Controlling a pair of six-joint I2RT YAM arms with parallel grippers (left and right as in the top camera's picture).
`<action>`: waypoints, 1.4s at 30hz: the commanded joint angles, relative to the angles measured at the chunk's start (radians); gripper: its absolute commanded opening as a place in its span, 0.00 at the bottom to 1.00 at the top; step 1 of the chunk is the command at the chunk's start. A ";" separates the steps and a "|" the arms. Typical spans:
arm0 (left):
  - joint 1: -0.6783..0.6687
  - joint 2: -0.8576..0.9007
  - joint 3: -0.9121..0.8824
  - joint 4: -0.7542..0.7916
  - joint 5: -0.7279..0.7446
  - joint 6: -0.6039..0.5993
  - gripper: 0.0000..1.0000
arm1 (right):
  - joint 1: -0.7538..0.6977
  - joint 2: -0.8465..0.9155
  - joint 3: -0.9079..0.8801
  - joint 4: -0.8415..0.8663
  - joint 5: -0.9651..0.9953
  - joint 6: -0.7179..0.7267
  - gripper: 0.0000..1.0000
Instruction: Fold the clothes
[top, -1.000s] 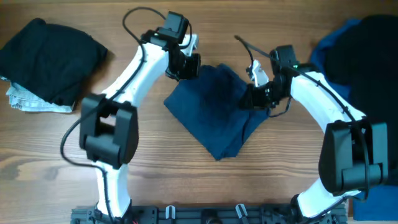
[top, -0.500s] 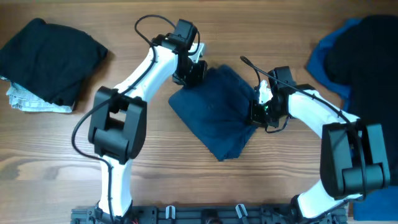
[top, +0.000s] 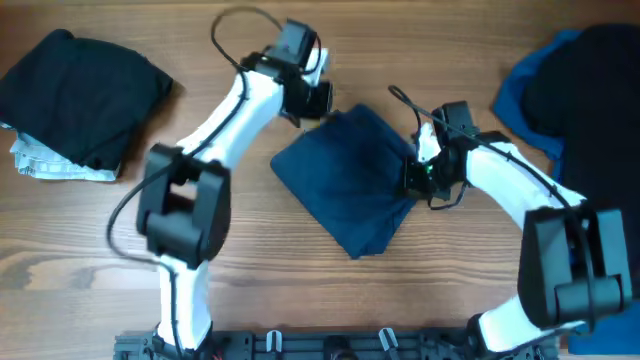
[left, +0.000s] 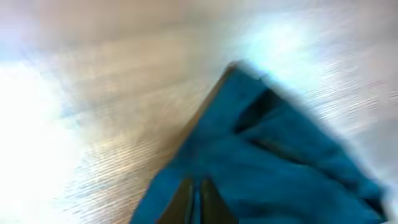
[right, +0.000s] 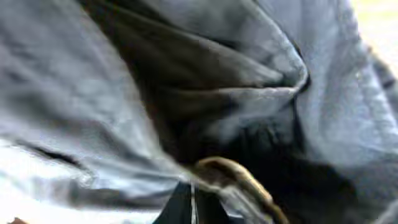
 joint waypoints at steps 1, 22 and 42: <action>0.005 -0.100 0.034 0.061 -0.005 0.010 0.04 | -0.003 -0.098 0.053 -0.004 0.001 -0.029 0.04; -0.036 0.173 0.032 0.212 -0.005 0.008 0.04 | -0.017 -0.089 -0.174 0.244 0.318 0.039 0.04; -0.002 -0.005 0.105 0.156 -0.006 0.006 0.31 | -0.016 -0.193 0.043 0.080 0.010 -0.062 0.27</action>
